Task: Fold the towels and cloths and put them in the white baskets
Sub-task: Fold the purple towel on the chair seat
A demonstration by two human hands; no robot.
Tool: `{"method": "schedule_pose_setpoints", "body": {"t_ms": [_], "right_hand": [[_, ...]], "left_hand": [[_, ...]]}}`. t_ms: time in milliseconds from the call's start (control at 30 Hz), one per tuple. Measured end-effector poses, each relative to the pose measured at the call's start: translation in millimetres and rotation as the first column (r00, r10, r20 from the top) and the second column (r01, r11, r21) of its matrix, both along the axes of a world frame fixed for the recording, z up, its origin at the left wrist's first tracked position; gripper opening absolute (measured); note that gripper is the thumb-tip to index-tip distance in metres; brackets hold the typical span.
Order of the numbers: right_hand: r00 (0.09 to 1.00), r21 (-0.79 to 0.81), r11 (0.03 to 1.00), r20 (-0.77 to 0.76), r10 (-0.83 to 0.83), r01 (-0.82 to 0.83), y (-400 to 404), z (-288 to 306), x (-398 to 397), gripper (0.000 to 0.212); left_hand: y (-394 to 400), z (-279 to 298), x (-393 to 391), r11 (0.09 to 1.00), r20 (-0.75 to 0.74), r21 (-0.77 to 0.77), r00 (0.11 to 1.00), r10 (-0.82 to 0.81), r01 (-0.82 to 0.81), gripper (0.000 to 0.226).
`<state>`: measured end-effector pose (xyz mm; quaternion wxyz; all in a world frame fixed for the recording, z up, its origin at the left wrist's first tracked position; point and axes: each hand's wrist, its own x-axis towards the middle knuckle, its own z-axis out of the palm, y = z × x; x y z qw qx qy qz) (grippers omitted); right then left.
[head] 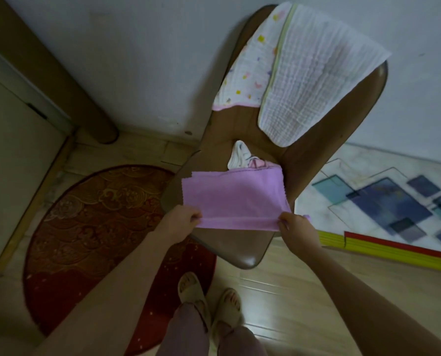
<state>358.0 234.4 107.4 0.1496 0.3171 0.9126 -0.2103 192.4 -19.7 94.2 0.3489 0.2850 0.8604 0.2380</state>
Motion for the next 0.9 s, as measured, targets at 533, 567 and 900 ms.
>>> {"method": "schedule_pose_setpoints", "body": {"t_ms": [533,567,900], "right_hand": [[0.985,0.131,0.991,-0.168,0.044,-0.022,38,-58,-77,0.025],[0.985,0.147,0.989,-0.169,0.046,-0.021,43,-67,-87,0.026],[0.986,0.269,0.962,-0.170,0.005,0.042,76,-160,-159,0.030]], "left_hand": [[39,-71,-56,0.976,-0.190,0.111,0.960,0.207,-0.188,0.020],[44,-81,-67,0.974,-0.186,0.123,0.959,0.212,-0.192,0.020],[93,-168,-133,0.966,-0.168,0.082,0.952,0.254,-0.244,0.026]]}}
